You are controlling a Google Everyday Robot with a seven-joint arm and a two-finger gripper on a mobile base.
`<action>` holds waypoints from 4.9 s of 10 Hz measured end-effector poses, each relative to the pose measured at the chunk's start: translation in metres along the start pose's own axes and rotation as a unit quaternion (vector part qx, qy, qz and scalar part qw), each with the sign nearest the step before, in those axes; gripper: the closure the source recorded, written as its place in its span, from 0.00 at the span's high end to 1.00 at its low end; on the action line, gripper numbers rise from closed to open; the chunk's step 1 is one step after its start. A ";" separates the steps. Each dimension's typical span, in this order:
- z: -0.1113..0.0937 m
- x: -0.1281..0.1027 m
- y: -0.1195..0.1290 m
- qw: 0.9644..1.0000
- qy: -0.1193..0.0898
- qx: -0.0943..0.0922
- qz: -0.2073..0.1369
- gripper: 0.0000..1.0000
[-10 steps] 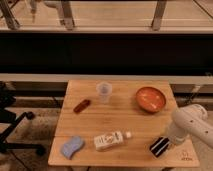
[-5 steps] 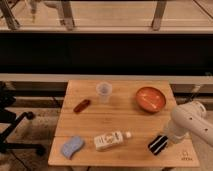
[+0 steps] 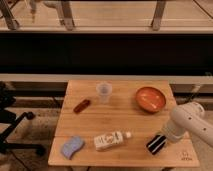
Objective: Place the eraser on the white sponge
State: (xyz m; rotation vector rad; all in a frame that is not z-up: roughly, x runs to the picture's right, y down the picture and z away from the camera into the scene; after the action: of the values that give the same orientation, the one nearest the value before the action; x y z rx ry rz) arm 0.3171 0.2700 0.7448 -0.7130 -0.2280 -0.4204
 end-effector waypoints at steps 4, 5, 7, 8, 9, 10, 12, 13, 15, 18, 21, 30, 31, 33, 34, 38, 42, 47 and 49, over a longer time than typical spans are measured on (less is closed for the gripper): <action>0.009 -0.005 -0.010 1.000 -0.013 0.001 0.000 0.07; 0.010 -0.003 -0.011 1.000 -0.015 0.004 0.000 0.09; 0.011 0.001 -0.008 1.000 -0.019 0.007 0.004 0.14; 0.012 -0.001 -0.010 1.000 -0.022 0.006 0.002 0.12; 0.012 -0.003 -0.013 1.000 -0.025 0.007 0.002 0.05; 0.011 -0.005 -0.016 1.000 -0.027 0.008 0.002 0.01; 0.012 -0.005 -0.016 0.999 -0.030 0.010 0.005 0.00; 0.009 -0.005 -0.016 0.999 -0.032 0.010 0.007 0.00; 0.002 -0.007 -0.022 0.999 -0.034 0.012 0.004 0.00; 0.011 -0.007 -0.023 0.999 -0.041 0.014 0.008 0.05; 0.006 -0.006 -0.031 0.999 -0.041 0.020 0.009 0.04; -0.008 -0.010 -0.049 0.999 -0.044 0.025 0.013 0.00; -0.013 -0.015 -0.054 0.999 -0.045 0.024 0.013 0.00; -0.013 -0.018 -0.058 0.999 -0.046 0.024 0.012 0.00; -0.013 -0.017 -0.057 0.999 -0.046 0.024 0.013 0.00; -0.019 -0.038 -0.077 0.999 -0.045 0.024 0.006 0.00; -0.023 -0.049 -0.080 0.999 -0.043 0.022 -0.001 0.00; -0.028 -0.087 -0.103 0.999 -0.036 0.022 -0.026 0.00; -0.029 -0.104 -0.109 0.999 -0.035 0.019 -0.036 0.00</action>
State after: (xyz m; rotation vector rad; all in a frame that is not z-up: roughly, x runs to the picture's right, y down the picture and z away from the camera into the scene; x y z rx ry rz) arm 0.1775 0.2066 0.7516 -0.6845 -0.3269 -0.4590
